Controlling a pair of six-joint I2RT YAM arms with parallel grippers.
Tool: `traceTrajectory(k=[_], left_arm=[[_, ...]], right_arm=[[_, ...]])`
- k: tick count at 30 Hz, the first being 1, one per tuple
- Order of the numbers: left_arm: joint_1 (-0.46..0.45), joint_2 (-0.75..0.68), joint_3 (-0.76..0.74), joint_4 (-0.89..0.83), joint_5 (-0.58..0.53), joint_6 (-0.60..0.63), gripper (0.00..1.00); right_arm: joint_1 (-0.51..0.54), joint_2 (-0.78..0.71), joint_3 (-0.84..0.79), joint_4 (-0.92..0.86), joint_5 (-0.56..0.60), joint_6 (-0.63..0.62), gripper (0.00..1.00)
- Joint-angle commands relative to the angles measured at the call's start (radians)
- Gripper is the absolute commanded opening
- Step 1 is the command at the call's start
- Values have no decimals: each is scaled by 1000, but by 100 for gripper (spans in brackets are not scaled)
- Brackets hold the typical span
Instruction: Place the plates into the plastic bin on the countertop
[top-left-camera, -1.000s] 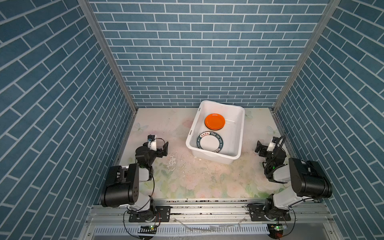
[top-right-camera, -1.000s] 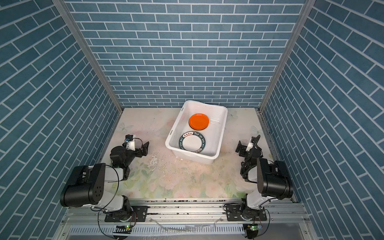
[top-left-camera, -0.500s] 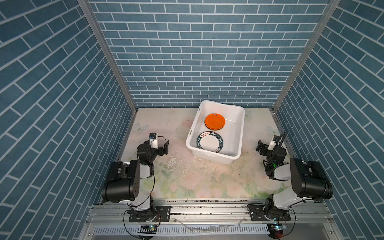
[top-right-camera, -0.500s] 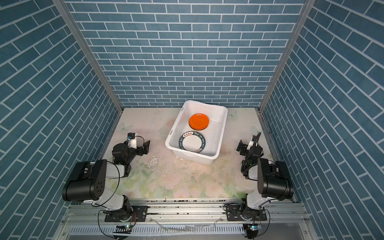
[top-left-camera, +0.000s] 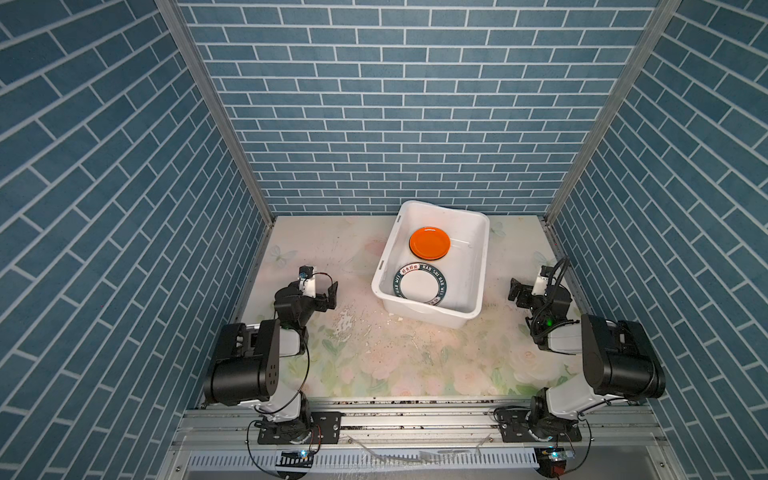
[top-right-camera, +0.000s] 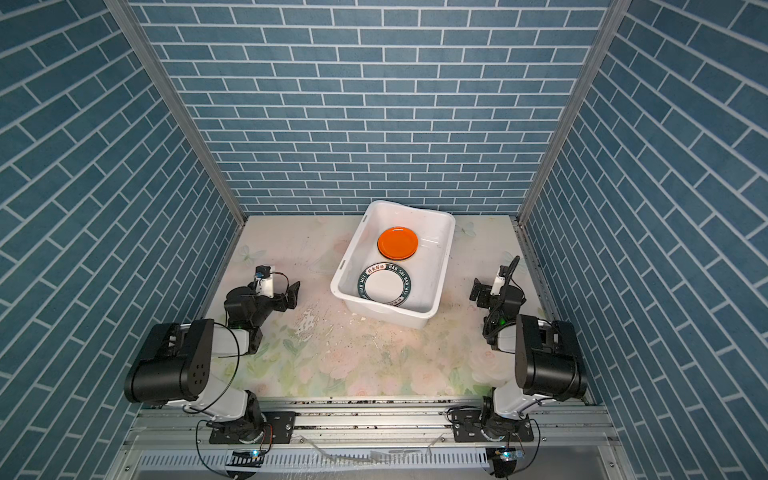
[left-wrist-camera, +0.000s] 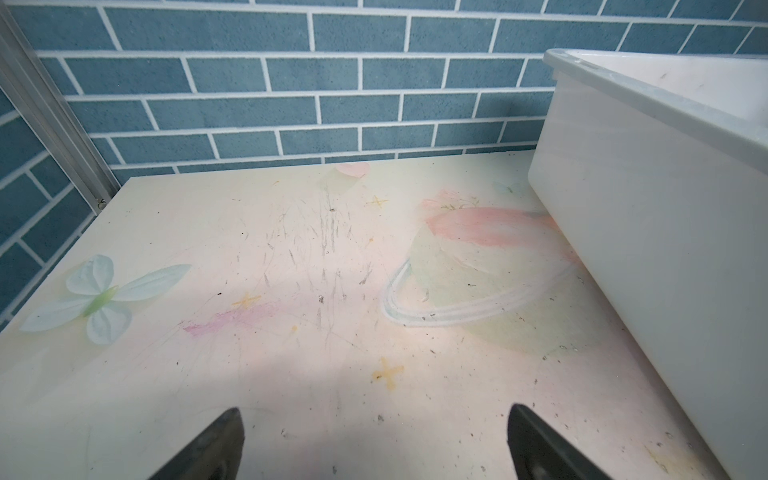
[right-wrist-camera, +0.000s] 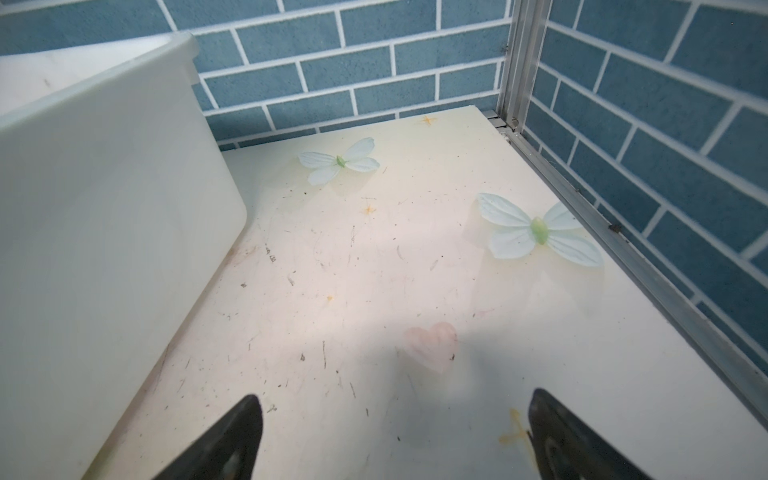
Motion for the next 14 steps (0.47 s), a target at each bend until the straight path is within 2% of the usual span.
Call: traceTrajectory(k=[1,8,14], left_arm=[[-4,2,11,-10,-7,5,100],[-3,1,12,-13,-8,6,100],[-4,1,13,-15,-8,6,100]], right_arm=[[2,-14,11,-23,-26,-43,99],[3,-11,21,-45,-72,-66,99],[6,-12,26,-54,-62,-67,99]])
